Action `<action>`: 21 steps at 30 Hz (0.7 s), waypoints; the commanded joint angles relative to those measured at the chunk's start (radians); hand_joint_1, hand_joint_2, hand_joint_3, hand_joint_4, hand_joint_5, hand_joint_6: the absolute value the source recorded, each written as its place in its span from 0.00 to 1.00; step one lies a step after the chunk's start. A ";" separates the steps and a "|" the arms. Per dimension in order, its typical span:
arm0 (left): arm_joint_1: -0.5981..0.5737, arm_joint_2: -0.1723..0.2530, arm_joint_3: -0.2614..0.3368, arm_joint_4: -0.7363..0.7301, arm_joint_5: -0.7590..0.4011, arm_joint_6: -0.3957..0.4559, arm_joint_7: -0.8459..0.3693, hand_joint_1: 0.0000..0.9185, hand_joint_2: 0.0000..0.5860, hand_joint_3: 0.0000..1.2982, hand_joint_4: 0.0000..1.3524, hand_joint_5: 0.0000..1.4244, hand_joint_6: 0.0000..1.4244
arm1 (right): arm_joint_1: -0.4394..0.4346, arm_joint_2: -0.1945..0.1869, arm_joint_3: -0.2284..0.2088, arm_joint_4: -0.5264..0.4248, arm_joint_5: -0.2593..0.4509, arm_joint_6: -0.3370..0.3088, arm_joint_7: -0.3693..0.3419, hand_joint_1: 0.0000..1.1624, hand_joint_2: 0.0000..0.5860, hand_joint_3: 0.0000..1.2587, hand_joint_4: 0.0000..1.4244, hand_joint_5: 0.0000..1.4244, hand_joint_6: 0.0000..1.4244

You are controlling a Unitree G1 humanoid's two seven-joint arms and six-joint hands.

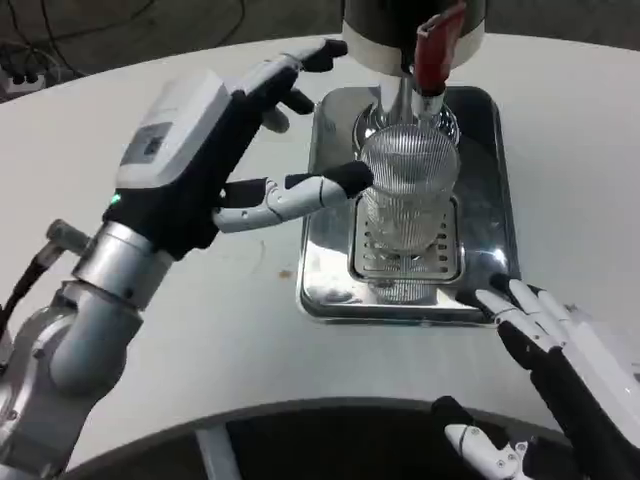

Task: Grasp the cup under the faucet to collect the drink, then remove the cup.

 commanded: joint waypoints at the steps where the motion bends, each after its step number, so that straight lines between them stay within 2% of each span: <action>1: 0.032 0.000 0.074 -0.078 -0.142 0.000 -0.060 0.11 0.22 0.22 0.23 0.31 0.33 | -0.002 0.002 0.010 0.006 -0.002 -0.012 -0.001 0.34 0.65 0.10 0.00 0.00 0.00; 5: -0.003 -0.010 0.106 -0.101 -0.336 0.050 -0.185 0.06 0.24 0.22 0.22 0.28 0.26 | -0.008 0.004 0.021 0.009 -0.009 -0.011 0.002 0.34 0.65 0.10 0.00 0.00 0.00; 12: -0.160 -0.010 0.134 -0.069 -0.626 0.254 -0.441 0.00 0.25 0.14 0.12 0.21 0.20 | -0.017 0.010 0.040 0.014 -0.024 -0.007 0.002 0.34 0.65 0.10 0.00 0.00 0.00; 16: -0.246 -0.017 0.133 -0.008 -0.665 0.328 -0.527 0.00 0.24 0.10 0.07 0.18 0.17 | -0.019 0.015 0.049 0.012 -0.035 -0.006 0.003 0.34 0.65 0.10 0.00 0.00 0.00; 21: -0.373 -0.046 0.099 0.116 -0.642 0.378 -0.612 0.00 0.23 0.09 0.07 0.17 0.15 | -0.011 0.022 0.056 0.004 -0.046 -0.006 0.003 0.34 0.65 0.10 0.00 0.00 0.00</action>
